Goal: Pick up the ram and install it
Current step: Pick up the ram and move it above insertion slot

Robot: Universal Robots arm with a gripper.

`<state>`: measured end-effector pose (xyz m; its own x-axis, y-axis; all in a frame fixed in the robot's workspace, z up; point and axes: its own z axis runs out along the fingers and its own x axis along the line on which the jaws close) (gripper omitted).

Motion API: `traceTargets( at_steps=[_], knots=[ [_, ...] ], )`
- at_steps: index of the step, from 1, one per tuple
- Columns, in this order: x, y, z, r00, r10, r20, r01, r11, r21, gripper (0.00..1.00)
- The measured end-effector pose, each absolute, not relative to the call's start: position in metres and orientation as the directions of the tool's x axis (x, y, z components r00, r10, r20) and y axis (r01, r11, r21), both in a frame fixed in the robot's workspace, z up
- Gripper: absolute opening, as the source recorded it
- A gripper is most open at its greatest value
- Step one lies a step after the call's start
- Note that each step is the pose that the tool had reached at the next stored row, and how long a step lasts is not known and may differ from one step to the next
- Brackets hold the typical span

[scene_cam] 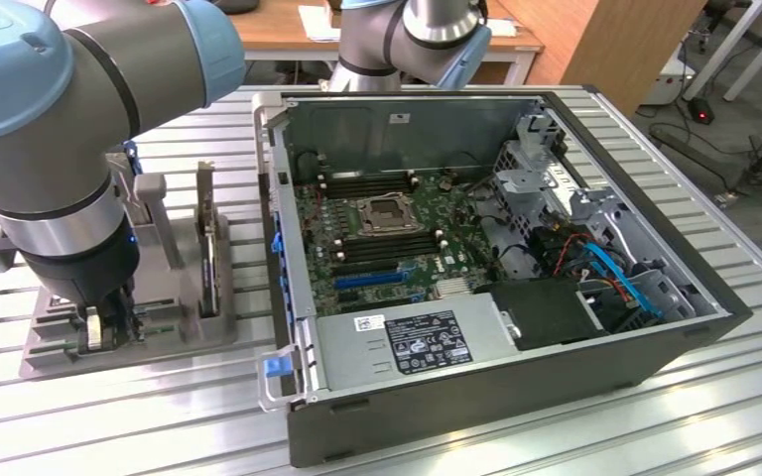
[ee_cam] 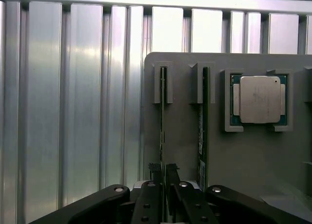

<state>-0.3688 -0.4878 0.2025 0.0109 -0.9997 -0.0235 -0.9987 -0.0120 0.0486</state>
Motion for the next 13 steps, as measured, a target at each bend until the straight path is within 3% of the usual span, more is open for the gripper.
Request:
traceTargets(
  at_steps=[7,10,13],
  knots=[
    [-0.3688,-0.4878,0.2025,0.011,-1.0,-0.024,-0.999,-0.012,0.049,0.17],
    [-0.3688,-0.4878,0.2025,0.011,-1.0,-0.024,-0.999,-0.012,0.049,0.1],
    [-0.3688,-0.4878,0.2025,0.011,-1.0,-0.024,-0.999,-0.012,0.048,0.1]
  ],
)
